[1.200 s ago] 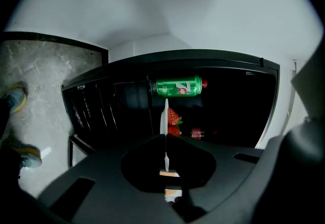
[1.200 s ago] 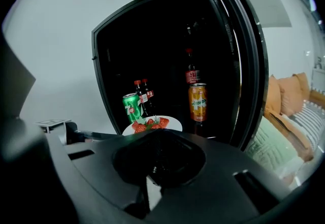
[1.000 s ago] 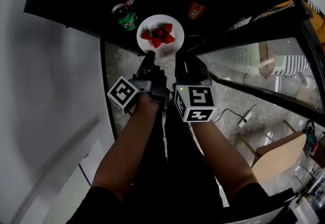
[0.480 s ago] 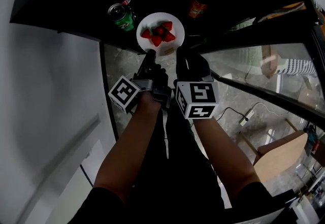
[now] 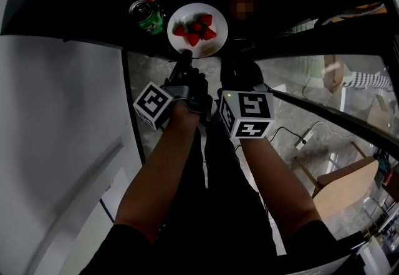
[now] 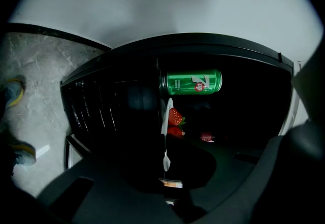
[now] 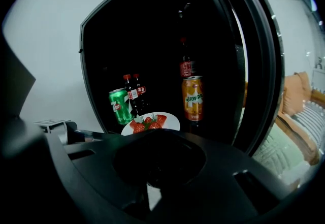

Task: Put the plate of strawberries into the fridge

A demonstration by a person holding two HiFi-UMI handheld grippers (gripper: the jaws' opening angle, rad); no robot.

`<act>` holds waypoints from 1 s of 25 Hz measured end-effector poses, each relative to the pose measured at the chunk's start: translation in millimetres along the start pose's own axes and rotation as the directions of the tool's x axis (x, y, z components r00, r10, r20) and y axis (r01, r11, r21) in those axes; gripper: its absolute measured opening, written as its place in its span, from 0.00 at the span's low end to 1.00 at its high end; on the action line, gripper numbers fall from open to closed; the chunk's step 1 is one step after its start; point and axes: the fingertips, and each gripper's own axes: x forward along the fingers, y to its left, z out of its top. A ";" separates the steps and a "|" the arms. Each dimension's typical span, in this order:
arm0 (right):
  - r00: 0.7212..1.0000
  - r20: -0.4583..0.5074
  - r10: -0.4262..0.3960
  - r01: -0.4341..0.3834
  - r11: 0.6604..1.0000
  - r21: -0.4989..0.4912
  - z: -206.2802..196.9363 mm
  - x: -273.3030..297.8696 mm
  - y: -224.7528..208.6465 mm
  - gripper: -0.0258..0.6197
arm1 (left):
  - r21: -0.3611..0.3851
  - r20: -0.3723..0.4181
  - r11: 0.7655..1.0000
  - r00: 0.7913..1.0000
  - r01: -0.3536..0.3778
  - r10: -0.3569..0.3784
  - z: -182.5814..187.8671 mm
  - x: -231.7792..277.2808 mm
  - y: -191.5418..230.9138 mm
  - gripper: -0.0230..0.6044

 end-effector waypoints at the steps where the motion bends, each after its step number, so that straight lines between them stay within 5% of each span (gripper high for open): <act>1: 1.000 0.000 -0.003 0.003 1.000 0.002 0.1 0.6 -1.6 0.05 | 0.005 -0.002 1.000 1.000 -0.004 0.004 0.6 1.5 1.3 0.05; 14: 1.000 0.001 -0.019 0.019 1.000 0.018 -2.2 6.8 -9.2 0.05 | 0.006 -0.008 0.999 0.999 0.042 -0.042 2.5 17.2 -5.1 0.06; 20: 1.000 0.001 -0.016 0.016 1.000 0.017 -5.5 8.9 -7.6 0.05 | 0.164 -0.066 0.986 0.998 0.029 -0.019 0.2 7.0 -5.0 0.06; 25: 1.000 -0.002 -0.008 0.008 1.000 0.013 -7.4 10.5 -4.8 0.05 | 0.190 -0.072 0.981 0.997 0.027 -0.014 1.0 0.4 -2.0 0.08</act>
